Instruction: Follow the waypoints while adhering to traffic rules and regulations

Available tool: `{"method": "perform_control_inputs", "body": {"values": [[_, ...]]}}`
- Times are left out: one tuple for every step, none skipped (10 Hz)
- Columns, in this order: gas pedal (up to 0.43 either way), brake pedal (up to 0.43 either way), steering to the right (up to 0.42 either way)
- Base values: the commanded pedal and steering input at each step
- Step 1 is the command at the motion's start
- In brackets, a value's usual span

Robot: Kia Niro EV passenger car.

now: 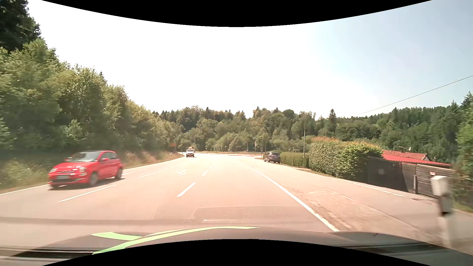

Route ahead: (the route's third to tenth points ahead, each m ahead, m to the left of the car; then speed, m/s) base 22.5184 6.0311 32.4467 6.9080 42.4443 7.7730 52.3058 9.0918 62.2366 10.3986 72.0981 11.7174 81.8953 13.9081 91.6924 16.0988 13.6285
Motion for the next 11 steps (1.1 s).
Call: {"method": "perform_control_inputs", "body": {"values": [[0.0, 0.0, -0.014], [0.0, 0.0, -0.015], [0.0, 0.0, -0.015], [0.0, 0.0, -0.015], [0.0, 0.0, -0.018], [0.0, 0.0, -0.019], [0.0, 0.0, -0.019], [0.0, 0.0, -0.019], [0.0, 0.0, -0.019], [0.0, 0.0, -0.019], [0.0, 0.0, -0.019]]}}
